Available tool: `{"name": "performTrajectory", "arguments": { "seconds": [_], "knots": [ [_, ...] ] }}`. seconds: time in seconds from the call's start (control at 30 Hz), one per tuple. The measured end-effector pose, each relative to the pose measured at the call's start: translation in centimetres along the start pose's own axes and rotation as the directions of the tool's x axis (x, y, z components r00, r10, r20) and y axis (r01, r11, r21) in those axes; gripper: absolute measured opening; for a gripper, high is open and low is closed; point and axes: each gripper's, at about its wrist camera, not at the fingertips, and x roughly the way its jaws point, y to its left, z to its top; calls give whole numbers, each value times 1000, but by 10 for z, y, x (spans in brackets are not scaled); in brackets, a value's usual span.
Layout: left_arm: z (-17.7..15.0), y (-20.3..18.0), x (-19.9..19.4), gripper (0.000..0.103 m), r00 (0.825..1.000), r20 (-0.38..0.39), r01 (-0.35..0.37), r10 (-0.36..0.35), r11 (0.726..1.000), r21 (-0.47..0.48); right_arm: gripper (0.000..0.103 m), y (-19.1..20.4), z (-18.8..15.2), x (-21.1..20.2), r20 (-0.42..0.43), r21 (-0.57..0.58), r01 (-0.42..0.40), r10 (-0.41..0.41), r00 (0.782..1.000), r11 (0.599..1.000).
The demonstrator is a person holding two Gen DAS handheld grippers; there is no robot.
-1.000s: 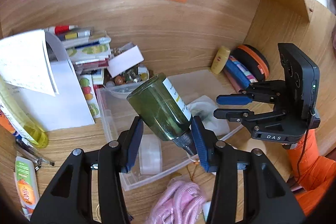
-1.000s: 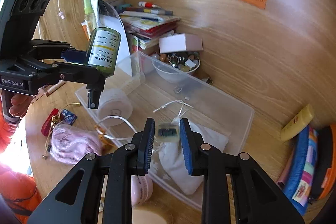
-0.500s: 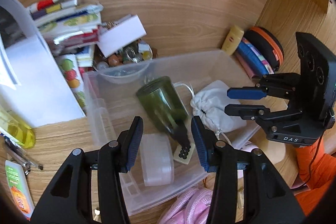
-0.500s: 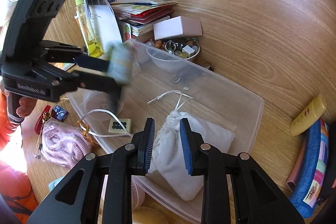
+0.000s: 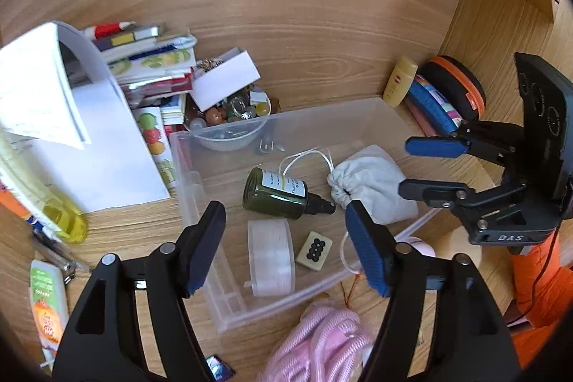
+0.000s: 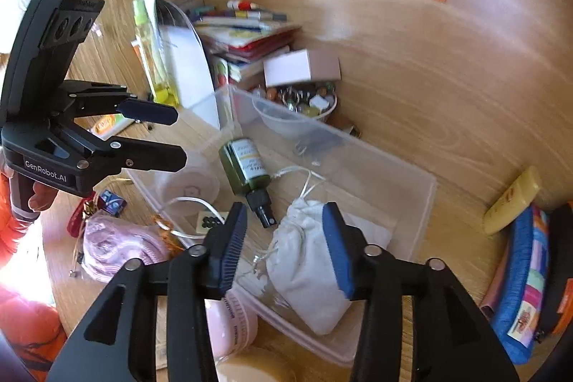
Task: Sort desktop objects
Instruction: 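Lower the bottle into the box and open the left gripper while right releases the tile there, then withdraw both open grippers up and away from the box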
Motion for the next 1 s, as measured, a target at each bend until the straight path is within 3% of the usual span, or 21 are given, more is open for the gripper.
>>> {"name": "performTrajectory", "arguments": {
  "seconds": [0.4,0.67,0.83,1.0],
  "knots": [
    [-23,-24,-44,88,995,68,-73,69,996,50,78,26,-19,-59,91,-15,64,-62,994,998],
    [-52,-25,-71,92,988,99,-119,115,992,37,81,44,-44,-81,123,1,82,-82,989,997],
    [-75,-4,-90,92,986,93,-144,142,990,14,81,46,-60,-84,120,55,81,-88,989,995],
    [-101,23,-108,97,971,86,-221,224,974,-44,81,46,-77,-84,103,113,71,-83,991,991]
  ]
}}
